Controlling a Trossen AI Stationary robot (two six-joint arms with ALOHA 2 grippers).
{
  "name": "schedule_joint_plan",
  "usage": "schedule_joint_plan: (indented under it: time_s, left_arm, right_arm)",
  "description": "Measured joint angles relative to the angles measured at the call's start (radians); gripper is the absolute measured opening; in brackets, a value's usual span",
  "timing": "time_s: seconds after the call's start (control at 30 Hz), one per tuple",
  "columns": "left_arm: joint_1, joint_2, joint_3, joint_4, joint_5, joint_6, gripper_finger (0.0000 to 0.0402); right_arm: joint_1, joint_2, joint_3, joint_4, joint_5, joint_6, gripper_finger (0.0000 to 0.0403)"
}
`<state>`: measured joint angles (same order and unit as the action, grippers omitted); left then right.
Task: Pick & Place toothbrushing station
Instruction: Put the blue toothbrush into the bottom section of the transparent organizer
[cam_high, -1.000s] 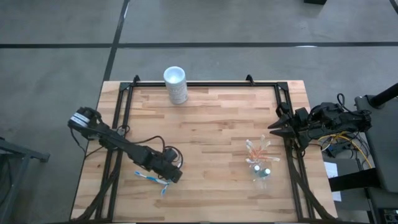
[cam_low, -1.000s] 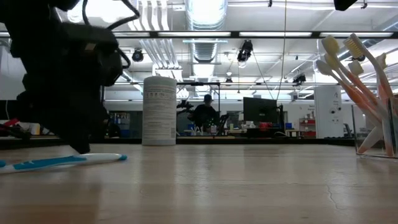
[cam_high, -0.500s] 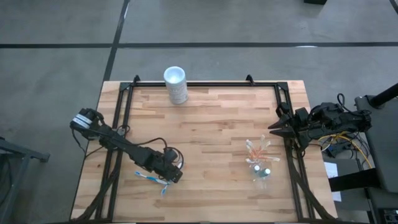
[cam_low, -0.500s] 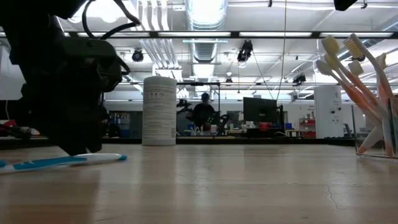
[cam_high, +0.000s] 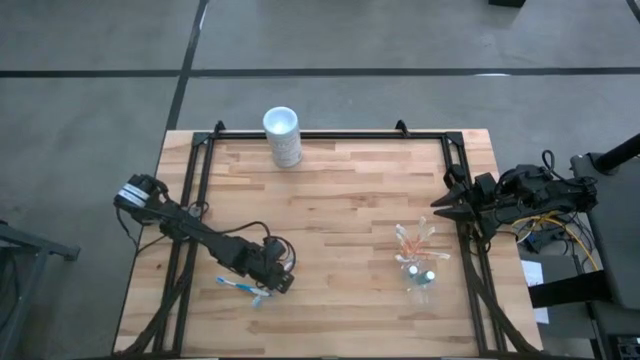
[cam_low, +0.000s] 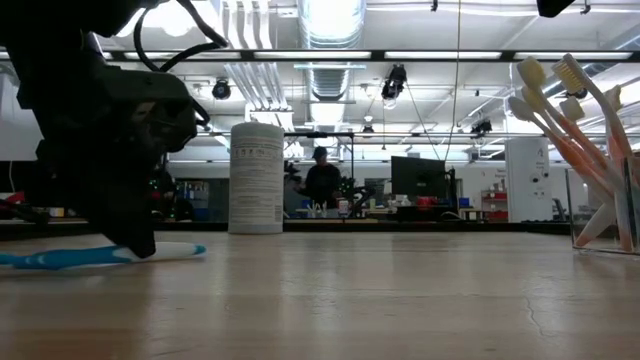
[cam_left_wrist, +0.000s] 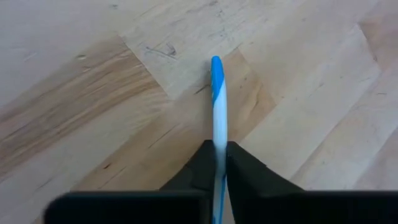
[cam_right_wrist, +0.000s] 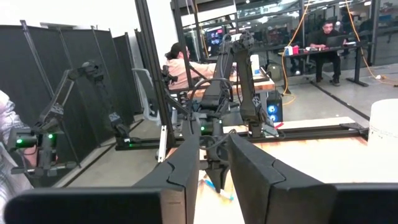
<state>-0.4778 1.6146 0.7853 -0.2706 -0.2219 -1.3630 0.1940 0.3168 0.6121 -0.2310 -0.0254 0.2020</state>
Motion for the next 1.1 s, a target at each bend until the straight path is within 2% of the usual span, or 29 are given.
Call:
schedule_joint_plan:
  time_s: [0.1, 0.2, 0.43, 0.6, 0.73, 1.1]
  left_arm:
    - [0.008, 0.000, 0.000, 0.009, -0.001, -0.012, 0.0016]
    - [0.024, 0.000, 0.000, 0.012, -0.004, 0.003, 0.0028]
    - [0.074, -0.004, -0.002, 0.093, 0.012, 0.176, 0.0022]
    - [0.101, -0.010, 0.052, 0.120, 0.098, 0.513, 0.0022]
    - [0.114, -0.011, 0.105, 0.106, 0.127, 0.810, 0.0023]
    - [0.150, -0.012, 0.186, -0.104, 0.144, 1.677, 0.0023]
  right_arm:
    - [0.000, 0.000, 0.000, 0.000, 0.000, 0.000, 0.0084]
    - [0.000, 0.000, 0.000, 0.000, 0.000, 0.000, 0.0080]
    - [0.000, 0.000, 0.000, 0.000, 0.000, 0.000, 0.0069]
    - [0.000, 0.000, 0.000, 0.000, 0.000, 0.000, 0.0071]
    - [0.000, 0.000, 0.000, 0.000, 0.000, 0.000, 0.0077]
    - [0.000, 0.000, 0.000, 0.000, 0.000, 0.000, 0.0081]
